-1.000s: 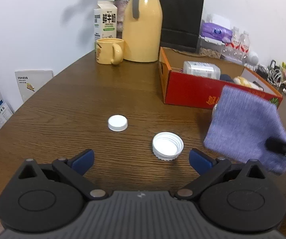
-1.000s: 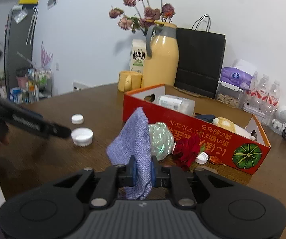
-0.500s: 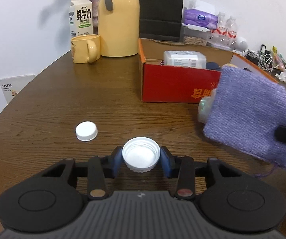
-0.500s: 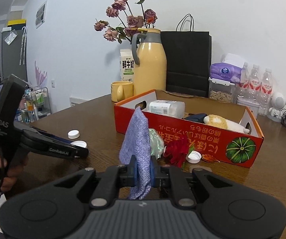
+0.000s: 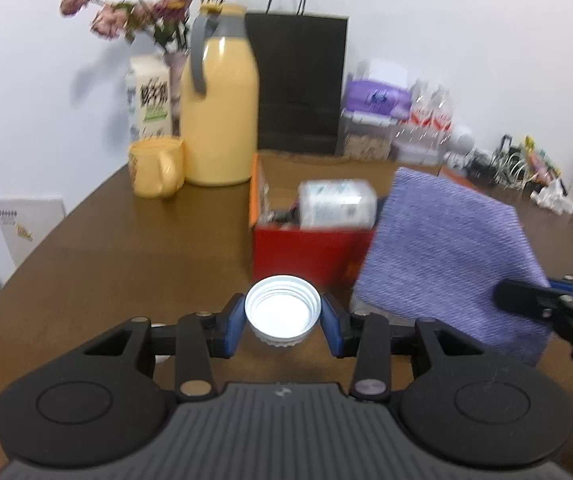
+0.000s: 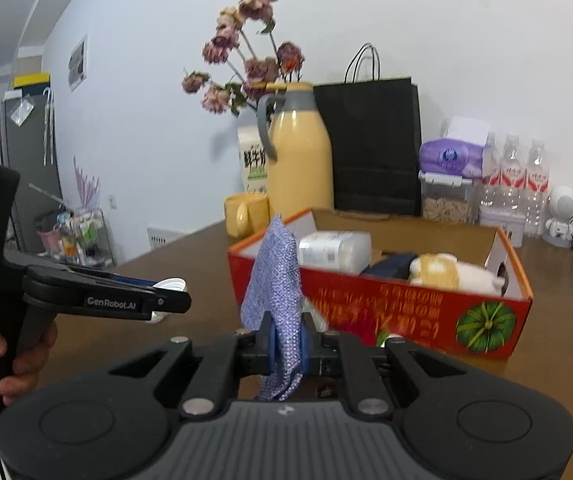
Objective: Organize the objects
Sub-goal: 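Carry the cap and purple cloth over the cardboard box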
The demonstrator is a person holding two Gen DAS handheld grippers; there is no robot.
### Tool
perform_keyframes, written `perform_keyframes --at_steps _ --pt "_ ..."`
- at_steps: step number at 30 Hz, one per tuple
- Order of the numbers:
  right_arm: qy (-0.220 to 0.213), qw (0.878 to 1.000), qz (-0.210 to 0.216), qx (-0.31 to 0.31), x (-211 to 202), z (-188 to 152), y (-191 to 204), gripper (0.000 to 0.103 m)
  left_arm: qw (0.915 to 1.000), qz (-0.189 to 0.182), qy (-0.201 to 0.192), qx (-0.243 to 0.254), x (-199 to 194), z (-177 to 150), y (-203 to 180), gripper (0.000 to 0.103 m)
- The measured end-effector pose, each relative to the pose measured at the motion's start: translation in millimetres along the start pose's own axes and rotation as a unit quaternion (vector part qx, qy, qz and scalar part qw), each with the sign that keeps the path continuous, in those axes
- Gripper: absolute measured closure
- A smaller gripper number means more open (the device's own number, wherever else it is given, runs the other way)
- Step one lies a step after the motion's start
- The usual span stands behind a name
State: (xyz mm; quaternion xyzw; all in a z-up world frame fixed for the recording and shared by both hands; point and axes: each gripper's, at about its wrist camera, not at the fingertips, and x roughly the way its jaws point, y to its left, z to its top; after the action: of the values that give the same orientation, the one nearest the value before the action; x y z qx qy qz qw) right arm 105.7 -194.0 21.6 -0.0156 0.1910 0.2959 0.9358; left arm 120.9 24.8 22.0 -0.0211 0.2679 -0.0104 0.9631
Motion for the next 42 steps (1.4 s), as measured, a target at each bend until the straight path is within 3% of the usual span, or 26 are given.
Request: perform_keyframes --at_steps 10,21,30,36,42 --pt "-0.044 0.999 -0.016 0.024 13.0 42.7 -30.2 0.093 0.9986 -0.027 -0.043 0.012 16.3 49.3 -34.9 0.062" --pt "-0.049 0.996 -0.041 0.063 68.0 83.6 -86.8 0.093 0.9982 -0.037 -0.046 0.002 80.9 94.8 -59.1 0.062" --pt "-0.017 0.991 -0.063 0.118 124.3 70.2 -132.2 0.093 0.9987 -0.037 -0.035 -0.007 141.5 107.4 -76.0 0.062" --pt "0.006 0.986 -0.091 0.139 135.6 57.7 -154.7 0.093 0.9994 -0.032 -0.016 0.004 164.1 100.3 -77.7 0.062" --pt "0.02 0.987 -0.102 0.125 140.5 51.7 -153.4 0.092 0.9993 -0.031 -0.01 0.016 169.1 94.6 -81.5 0.062"
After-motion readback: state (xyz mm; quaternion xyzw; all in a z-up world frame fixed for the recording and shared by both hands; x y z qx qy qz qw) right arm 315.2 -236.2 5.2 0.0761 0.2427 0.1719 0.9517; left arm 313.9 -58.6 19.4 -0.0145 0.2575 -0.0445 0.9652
